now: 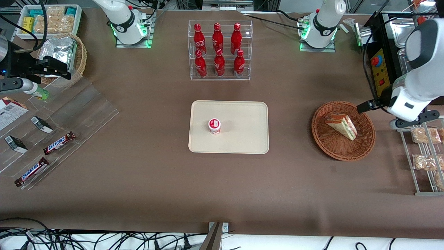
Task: Place sandwich from basket to tray
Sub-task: 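Lower the open left gripper over the wrapped sandwich in the wicker basket, then close the left gripper on the sandwich and lift it, then carry the sandwich with the left gripper over the cream tray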
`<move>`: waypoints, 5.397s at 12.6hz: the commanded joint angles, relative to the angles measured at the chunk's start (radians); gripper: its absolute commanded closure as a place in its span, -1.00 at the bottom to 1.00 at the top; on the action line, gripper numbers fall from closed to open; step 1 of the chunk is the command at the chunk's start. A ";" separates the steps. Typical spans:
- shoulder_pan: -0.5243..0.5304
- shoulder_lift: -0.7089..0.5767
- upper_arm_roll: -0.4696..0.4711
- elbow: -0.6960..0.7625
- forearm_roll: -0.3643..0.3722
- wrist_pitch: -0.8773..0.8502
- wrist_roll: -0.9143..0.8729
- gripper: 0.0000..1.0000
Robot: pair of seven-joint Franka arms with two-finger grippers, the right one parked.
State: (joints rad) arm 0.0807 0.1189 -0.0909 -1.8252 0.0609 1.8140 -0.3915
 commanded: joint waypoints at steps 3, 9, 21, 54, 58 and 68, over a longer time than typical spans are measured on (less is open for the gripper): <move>0.007 -0.024 -0.003 -0.230 0.027 0.256 -0.278 -1.00; 0.027 0.045 -0.001 -0.411 0.056 0.565 -0.437 -1.00; 0.060 0.165 0.000 -0.439 0.163 0.711 -0.498 0.57; -0.151 0.289 -0.475 0.107 0.137 0.154 -0.159 1.00; -0.193 0.413 -0.477 0.151 0.217 0.180 -0.259 1.00; -0.289 0.643 -0.458 0.253 0.370 0.260 -0.429 1.00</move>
State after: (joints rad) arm -0.1798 0.7350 -0.5622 -1.6100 0.4011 2.0755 -0.7924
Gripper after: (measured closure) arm 0.811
